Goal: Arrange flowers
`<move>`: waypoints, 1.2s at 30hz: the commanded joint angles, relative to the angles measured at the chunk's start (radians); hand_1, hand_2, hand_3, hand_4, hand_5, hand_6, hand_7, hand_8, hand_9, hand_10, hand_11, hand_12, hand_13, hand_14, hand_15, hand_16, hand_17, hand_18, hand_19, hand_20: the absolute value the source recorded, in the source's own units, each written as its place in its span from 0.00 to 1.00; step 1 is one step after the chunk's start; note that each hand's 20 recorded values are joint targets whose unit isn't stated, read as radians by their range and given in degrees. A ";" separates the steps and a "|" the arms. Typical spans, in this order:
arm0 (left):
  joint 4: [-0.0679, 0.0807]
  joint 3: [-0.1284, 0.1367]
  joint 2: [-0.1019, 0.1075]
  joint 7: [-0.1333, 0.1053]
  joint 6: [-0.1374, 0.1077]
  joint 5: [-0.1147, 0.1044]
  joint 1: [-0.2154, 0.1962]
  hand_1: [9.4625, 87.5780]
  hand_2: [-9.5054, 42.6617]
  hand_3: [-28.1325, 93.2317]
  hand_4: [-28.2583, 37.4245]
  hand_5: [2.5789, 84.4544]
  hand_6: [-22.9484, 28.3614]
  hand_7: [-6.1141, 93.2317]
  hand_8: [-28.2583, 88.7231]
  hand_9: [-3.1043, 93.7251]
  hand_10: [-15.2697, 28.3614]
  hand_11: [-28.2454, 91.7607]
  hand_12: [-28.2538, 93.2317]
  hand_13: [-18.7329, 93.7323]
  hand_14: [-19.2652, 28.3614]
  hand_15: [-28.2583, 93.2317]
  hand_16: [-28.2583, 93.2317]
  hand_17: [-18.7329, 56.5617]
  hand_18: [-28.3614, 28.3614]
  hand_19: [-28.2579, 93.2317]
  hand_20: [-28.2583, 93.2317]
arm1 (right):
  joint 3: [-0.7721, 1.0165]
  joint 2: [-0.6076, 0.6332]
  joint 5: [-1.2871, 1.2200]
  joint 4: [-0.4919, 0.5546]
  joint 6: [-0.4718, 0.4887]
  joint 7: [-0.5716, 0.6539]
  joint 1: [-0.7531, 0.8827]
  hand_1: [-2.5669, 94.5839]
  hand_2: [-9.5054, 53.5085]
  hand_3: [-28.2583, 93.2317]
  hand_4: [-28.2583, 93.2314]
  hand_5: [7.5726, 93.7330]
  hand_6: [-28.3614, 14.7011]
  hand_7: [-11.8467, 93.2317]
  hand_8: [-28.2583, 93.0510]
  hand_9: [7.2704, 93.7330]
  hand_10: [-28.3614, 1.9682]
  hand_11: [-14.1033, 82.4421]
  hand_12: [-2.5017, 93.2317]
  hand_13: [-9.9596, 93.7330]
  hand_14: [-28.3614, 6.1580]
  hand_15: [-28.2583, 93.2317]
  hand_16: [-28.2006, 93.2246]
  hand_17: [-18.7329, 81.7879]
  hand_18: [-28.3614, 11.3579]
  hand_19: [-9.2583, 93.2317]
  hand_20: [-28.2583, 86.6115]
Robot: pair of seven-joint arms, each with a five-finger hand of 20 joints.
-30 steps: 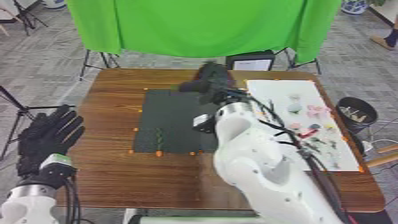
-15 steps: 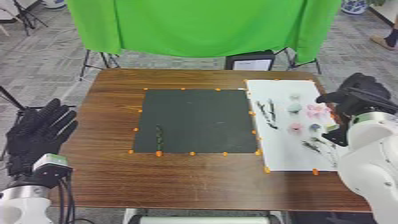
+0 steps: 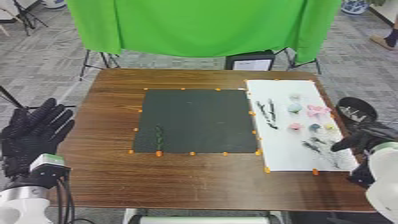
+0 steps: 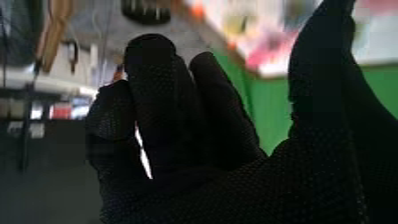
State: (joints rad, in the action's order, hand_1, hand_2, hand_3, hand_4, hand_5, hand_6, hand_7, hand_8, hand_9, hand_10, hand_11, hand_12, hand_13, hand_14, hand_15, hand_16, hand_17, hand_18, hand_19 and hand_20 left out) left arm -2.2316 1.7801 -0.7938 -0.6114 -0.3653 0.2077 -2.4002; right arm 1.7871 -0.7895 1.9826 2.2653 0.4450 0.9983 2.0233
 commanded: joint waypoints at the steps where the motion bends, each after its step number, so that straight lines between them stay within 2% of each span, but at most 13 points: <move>1: -0.006 -0.007 -0.014 0.006 -0.013 -0.010 -0.005 0.13 0.56 0.78 0.00 0.55 0.66 0.18 0.18 0.44 0.75 0.40 0.33 0.41 0.77 0.52 0.18 0.17 0.79 0.55 0.31 | -0.037 -0.045 0.012 -0.027 -0.032 -0.017 0.001 0.64 0.00 0.47 0.00 0.61 0.43 0.22 0.16 0.60 0.33 0.27 0.20 0.74 0.40 0.73 0.42 0.55 0.04 0.93 0.55; 4: -0.005 -0.006 -0.021 0.024 -0.016 0.008 -0.005 0.12 0.54 0.79 0.00 0.55 0.66 0.18 0.18 0.44 0.75 0.40 0.33 0.41 0.77 0.52 0.17 0.17 0.79 0.55 0.31 | -0.075 -0.048 0.050 -0.060 -0.057 -0.024 -0.013 0.65 0.00 0.46 0.00 0.62 0.45 0.22 0.16 0.62 0.35 0.27 0.20 0.75 0.42 0.72 0.42 0.56 0.06 0.93 0.55; 7: -0.004 -0.013 -0.025 0.033 -0.014 0.007 0.000 0.15 0.50 0.82 0.00 0.55 0.66 0.18 0.18 0.44 0.75 0.40 0.34 0.41 0.77 0.52 0.17 0.17 0.79 0.55 0.31 | -0.096 -0.057 0.023 -0.098 -0.085 -0.022 -0.032 0.66 0.00 0.47 0.00 0.63 0.47 0.23 0.15 0.62 0.35 0.26 0.20 0.76 0.44 0.71 0.43 0.56 0.08 0.93 0.54; 9: -0.002 -0.017 -0.028 0.046 -0.012 0.016 0.008 0.16 0.49 0.82 0.00 0.55 0.67 0.18 0.18 0.44 0.75 0.40 0.34 0.41 0.77 0.52 0.17 0.17 0.79 0.55 0.31 | -0.112 -0.061 0.017 -0.112 -0.109 -0.010 -0.037 0.65 0.00 0.47 0.00 0.64 0.48 0.23 0.15 0.64 0.34 0.26 0.19 0.76 0.44 0.71 0.43 0.57 0.08 0.93 0.54; 10: -0.003 -0.018 -0.027 0.044 -0.011 0.016 0.006 0.16 0.49 0.83 0.00 0.55 0.67 0.18 0.18 0.44 0.75 0.40 0.34 0.41 0.77 0.52 0.17 0.17 0.79 0.55 0.31 | -0.128 -0.057 0.039 -0.123 -0.130 -0.017 -0.040 0.65 0.00 0.47 0.00 0.65 0.48 0.24 0.15 0.65 0.34 0.26 0.19 0.77 0.45 0.71 0.43 0.57 0.08 0.93 0.54; 14: 0.000 -0.021 -0.031 0.055 -0.005 0.020 0.012 0.17 0.48 0.83 0.00 0.55 0.67 0.18 0.18 0.44 0.75 0.40 0.34 0.41 0.77 0.53 0.17 0.17 0.79 0.55 0.31 | -0.153 -0.050 0.060 -0.144 -0.182 -0.021 -0.039 0.60 0.00 0.59 0.00 0.73 0.56 0.28 0.15 0.74 0.42 0.30 0.21 0.80 0.48 0.71 0.45 0.59 0.10 0.95 0.53; 15: 0.000 -0.023 -0.032 0.057 -0.007 0.021 0.014 0.18 0.47 0.83 0.00 0.55 0.67 0.18 0.18 0.44 0.75 0.40 0.34 0.41 0.76 0.53 0.17 0.17 0.79 0.55 0.31 | -0.154 -0.050 0.063 -0.146 -0.207 -0.020 -0.033 0.58 0.00 0.65 0.00 0.75 0.58 0.30 0.16 0.76 0.46 0.32 0.22 0.80 0.49 0.71 0.45 0.60 0.10 0.95 0.54; 17: 0.001 -0.023 -0.032 0.058 -0.006 0.020 0.014 0.18 0.47 0.83 0.00 0.55 0.66 0.18 0.18 0.44 0.75 0.40 0.33 0.41 0.76 0.53 0.17 0.17 0.79 0.55 0.31 | -0.161 -0.048 0.074 -0.147 -0.245 -0.022 -0.030 0.62 0.00 0.64 0.00 0.79 0.59 0.33 0.28 0.81 0.50 0.35 0.25 0.82 0.50 0.72 0.46 0.61 0.10 0.96 0.54; 20: -0.001 -0.020 -0.035 0.061 -0.007 0.021 0.010 0.18 0.47 0.83 0.00 0.55 0.66 0.18 0.18 0.44 0.74 0.40 0.33 0.41 0.76 0.53 0.17 0.17 0.79 0.55 0.31 | -0.164 -0.043 0.078 -0.142 -0.318 -0.018 -0.022 0.63 0.00 0.69 0.00 0.82 0.64 0.42 0.34 0.89 0.58 0.34 0.40 0.85 0.53 0.73 0.48 0.63 0.10 0.98 0.55; 24: -0.001 -0.022 -0.036 0.063 -0.007 0.021 0.009 0.18 0.47 0.83 0.00 0.55 0.67 0.18 0.18 0.44 0.74 0.40 0.33 0.41 0.76 0.53 0.17 0.17 0.79 0.55 0.31 | -0.160 -0.036 0.045 -0.120 -0.421 -0.003 -0.025 0.63 0.00 0.72 0.00 0.83 0.65 0.44 0.37 0.90 0.55 0.38 0.41 0.87 0.57 0.74 0.48 0.66 0.12 1.00 0.57; 30: -0.001 -0.022 -0.035 0.062 -0.004 0.020 0.007 0.18 0.47 0.83 0.00 0.55 0.66 0.18 0.18 0.44 0.74 0.40 0.33 0.41 0.76 0.53 0.17 0.17 0.79 0.55 0.31 | -0.190 -0.023 0.060 -0.046 -0.605 0.006 -0.063 0.61 0.00 0.76 0.00 0.85 0.63 0.43 0.39 0.91 0.56 0.41 0.42 0.90 0.61 0.72 0.49 0.69 0.14 1.00 0.58; 32: 0.003 -0.027 -0.036 0.069 -0.001 0.024 0.015 0.19 0.46 0.83 0.00 0.55 0.66 0.18 0.18 0.44 0.74 0.40 0.33 0.41 0.76 0.53 0.17 0.17 0.79 0.55 0.31 | -0.221 -0.016 0.069 -0.022 -0.636 0.003 -0.093 0.60 0.00 0.77 0.00 0.85 0.62 0.43 0.39 0.92 0.55 0.41 0.43 0.90 0.61 0.72 0.49 0.70 0.14 1.00 0.58; 36: 0.001 -0.023 -0.036 0.072 -0.004 0.023 0.007 0.19 0.46 0.83 0.00 0.55 0.66 0.19 0.18 0.44 0.74 0.40 0.33 0.41 0.76 0.53 0.17 0.17 0.79 0.55 0.31 | -0.345 -0.025 0.049 -0.007 -0.650 -0.029 -0.235 0.60 0.00 0.78 0.00 0.86 0.61 0.42 0.40 0.92 0.55 0.42 0.44 0.91 0.62 0.72 0.50 0.70 0.13 1.00 0.59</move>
State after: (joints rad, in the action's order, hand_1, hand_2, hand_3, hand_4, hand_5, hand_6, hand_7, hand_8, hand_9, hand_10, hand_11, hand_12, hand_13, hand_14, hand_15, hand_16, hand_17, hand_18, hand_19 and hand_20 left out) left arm -2.2313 1.7582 -0.8220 -0.5542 -0.3704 0.2244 -2.3829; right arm 1.5823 -0.8170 2.0202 2.2089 -0.1825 1.0033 1.9716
